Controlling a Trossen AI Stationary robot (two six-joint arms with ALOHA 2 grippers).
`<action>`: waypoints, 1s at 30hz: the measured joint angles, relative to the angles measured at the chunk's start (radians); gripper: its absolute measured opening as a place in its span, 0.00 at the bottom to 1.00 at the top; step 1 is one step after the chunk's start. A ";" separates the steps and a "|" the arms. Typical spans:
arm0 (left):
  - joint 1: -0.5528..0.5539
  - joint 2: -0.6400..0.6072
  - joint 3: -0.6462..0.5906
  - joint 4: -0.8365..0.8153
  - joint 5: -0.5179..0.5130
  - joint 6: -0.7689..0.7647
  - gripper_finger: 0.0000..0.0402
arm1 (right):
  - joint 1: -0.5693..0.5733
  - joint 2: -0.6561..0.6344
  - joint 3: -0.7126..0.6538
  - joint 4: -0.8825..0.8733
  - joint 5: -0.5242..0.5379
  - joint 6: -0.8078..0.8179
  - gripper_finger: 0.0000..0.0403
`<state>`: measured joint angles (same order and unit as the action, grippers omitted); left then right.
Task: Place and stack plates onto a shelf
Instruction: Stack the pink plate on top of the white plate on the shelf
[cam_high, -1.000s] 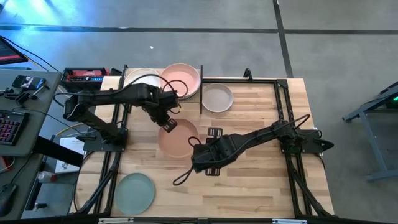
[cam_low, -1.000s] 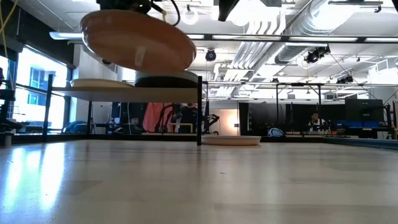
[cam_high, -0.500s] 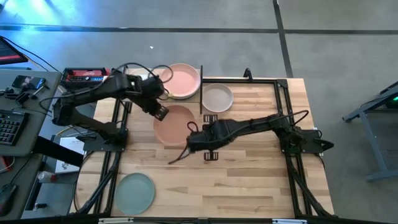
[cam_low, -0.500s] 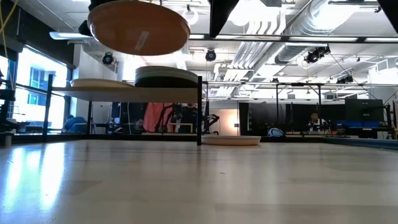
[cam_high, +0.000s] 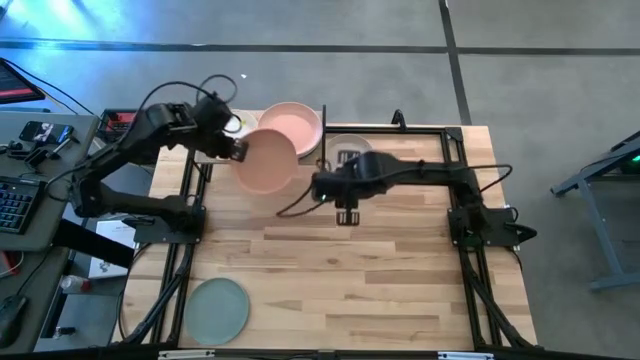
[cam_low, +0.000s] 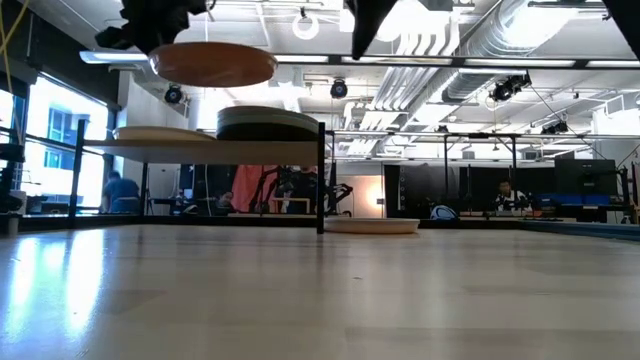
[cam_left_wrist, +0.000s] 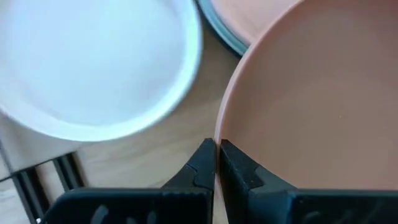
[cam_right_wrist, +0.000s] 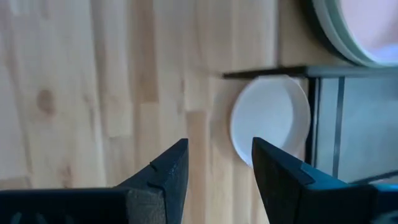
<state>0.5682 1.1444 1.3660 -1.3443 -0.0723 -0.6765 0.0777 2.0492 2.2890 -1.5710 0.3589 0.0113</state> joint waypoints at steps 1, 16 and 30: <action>0.022 -0.006 0.001 0.000 0.000 0.000 0.00 | -0.012 -0.019 -0.021 0.001 -0.001 -0.010 0.38; 0.381 -0.072 0.001 -0.078 -0.022 0.015 0.00 | -0.199 -0.394 -0.567 0.153 -0.005 -0.065 0.38; 0.576 -0.078 0.001 -0.081 -0.072 0.001 0.00 | -0.248 -0.507 -0.701 0.286 -0.079 -0.131 0.38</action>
<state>1.1444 1.0664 1.3666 -1.4254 -0.1441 -0.6759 -0.1707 1.5417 1.5879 -1.2854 0.2798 -0.1193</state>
